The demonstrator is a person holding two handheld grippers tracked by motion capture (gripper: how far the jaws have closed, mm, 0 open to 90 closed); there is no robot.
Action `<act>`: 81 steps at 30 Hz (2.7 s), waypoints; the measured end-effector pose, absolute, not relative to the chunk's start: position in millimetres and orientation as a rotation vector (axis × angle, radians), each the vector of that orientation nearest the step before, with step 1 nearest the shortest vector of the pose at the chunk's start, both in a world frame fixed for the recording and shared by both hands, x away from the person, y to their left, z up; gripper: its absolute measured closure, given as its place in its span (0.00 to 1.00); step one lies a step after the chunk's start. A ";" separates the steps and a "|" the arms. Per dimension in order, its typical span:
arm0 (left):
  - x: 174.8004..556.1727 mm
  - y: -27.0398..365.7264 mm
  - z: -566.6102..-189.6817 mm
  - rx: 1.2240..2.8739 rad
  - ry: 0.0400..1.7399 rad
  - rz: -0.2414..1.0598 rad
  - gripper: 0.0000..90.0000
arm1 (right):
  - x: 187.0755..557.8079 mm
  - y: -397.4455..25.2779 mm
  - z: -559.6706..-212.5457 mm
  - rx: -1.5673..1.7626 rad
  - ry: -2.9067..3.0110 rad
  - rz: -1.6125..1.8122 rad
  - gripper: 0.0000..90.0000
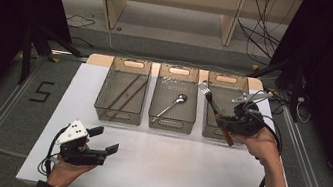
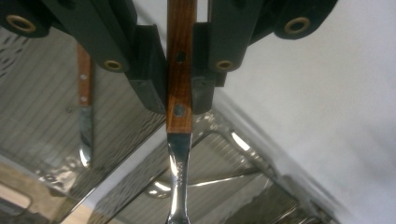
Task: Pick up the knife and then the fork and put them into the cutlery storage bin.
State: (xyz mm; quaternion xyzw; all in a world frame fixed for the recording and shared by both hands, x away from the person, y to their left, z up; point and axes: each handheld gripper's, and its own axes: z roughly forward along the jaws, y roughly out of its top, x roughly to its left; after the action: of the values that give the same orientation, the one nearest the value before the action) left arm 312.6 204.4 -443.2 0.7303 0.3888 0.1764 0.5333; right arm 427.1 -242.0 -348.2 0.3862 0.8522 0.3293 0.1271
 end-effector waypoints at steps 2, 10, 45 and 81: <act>312.6 204.5 -443.1 1.741 0.927 0.421 0.18 | 432.8 -244.4 -345.0 1.144 2.465 0.973 0.86; 312.7 204.3 -443.2 1.738 0.929 0.420 0.18 | 456.5 -255.0 -341.6 1.238 2.408 0.971 0.86; 312.5 205.0 -442.9 1.727 0.924 0.426 0.18 | 518.7 -274.7 -376.9 1.525 2.271 0.789 0.86; 312.4 205.1 -442.5 1.729 0.922 0.426 0.18 | 524.0 -269.9 -402.3 1.545 2.297 0.717 0.86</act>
State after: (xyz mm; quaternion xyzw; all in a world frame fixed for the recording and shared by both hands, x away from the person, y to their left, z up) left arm 312.4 205.1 -442.5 0.7267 0.3876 0.1792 0.5381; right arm 524.0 -269.9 -402.3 0.5349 0.7953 0.2482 0.1408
